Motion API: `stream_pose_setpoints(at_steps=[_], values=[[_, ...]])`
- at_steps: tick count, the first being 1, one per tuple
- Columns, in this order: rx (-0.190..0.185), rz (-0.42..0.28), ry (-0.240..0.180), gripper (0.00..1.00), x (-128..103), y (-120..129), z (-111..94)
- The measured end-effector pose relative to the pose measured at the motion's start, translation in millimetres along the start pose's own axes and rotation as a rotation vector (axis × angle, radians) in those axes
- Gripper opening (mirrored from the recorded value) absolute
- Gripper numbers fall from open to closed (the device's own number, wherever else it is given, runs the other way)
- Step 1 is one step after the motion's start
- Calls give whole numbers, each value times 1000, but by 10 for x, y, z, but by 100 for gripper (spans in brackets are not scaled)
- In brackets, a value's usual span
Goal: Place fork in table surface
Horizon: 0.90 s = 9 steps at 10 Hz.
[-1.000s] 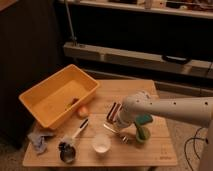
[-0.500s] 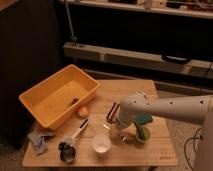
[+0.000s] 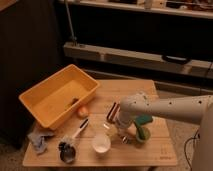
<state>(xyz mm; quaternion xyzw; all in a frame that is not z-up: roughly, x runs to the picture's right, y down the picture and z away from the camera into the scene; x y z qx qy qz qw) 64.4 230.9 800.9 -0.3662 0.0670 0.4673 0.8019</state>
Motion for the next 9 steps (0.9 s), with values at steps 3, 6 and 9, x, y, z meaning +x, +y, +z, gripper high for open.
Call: stream_pose_setpoints(at_steps=[3,6,9], values=[[-1,-11,13,80,-1,21,65],[-4,-16,24,68,9,33,117],[-5,-23,30,35,30,43,158]])
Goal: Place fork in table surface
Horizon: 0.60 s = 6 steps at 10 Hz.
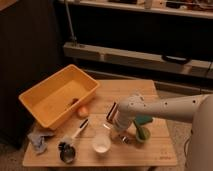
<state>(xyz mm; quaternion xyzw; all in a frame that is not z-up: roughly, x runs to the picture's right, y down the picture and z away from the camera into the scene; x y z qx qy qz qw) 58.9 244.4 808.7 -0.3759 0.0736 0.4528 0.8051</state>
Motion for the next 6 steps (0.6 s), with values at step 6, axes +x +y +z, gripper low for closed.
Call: stream_pose_setpoints(at_steps=[6], values=[[14,-10,69,0,33,79,96]])
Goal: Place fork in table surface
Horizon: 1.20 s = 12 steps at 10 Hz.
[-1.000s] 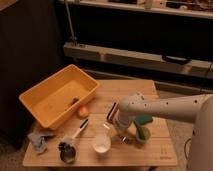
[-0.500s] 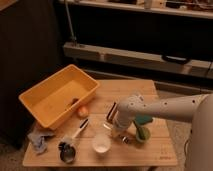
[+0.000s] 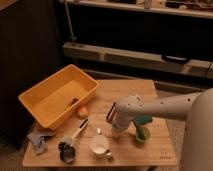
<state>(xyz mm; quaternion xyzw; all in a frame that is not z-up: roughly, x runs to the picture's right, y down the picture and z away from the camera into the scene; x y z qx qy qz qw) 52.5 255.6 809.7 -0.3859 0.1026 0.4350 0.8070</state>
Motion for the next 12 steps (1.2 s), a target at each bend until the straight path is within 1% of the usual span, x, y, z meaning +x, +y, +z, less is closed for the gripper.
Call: stream_pose_setpoints(at_steps=[1,2,4,5,6,7,8,9,10,11,12], values=[[5,0,20,0,-11,-4,6],[1,2,17,2,-2,14,-3],[2,0,20,21,7,9,-7],[4,21,20,31,12,15,-30],[6,83,10,41,-11,50,-115],[11,137,0,52,-95,149,-236],[20,172,1,60,-139,240,-348],[37,228,1,73,-173,354,-514],[43,260,4,78,-168,406,-576],[44,294,7,80,-148,454,-617],[39,346,14,80,-85,546,-660]])
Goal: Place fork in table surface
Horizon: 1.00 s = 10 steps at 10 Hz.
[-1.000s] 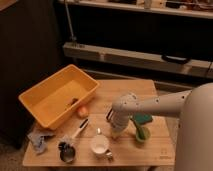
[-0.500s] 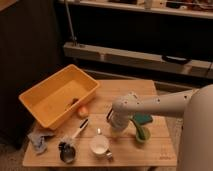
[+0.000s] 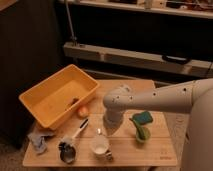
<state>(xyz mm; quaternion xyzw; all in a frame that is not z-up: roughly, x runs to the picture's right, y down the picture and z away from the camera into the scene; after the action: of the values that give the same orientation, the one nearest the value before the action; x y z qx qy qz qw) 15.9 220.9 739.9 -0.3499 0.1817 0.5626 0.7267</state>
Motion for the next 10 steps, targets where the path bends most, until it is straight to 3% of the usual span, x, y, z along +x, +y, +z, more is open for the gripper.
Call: stream_pose_setpoints(at_steps=[3,5,10], values=[[-30,31,19,80,235,242,131],[-38,-2,-6,80,224,298,289],[-43,-29,-51,80,80,187,423]])
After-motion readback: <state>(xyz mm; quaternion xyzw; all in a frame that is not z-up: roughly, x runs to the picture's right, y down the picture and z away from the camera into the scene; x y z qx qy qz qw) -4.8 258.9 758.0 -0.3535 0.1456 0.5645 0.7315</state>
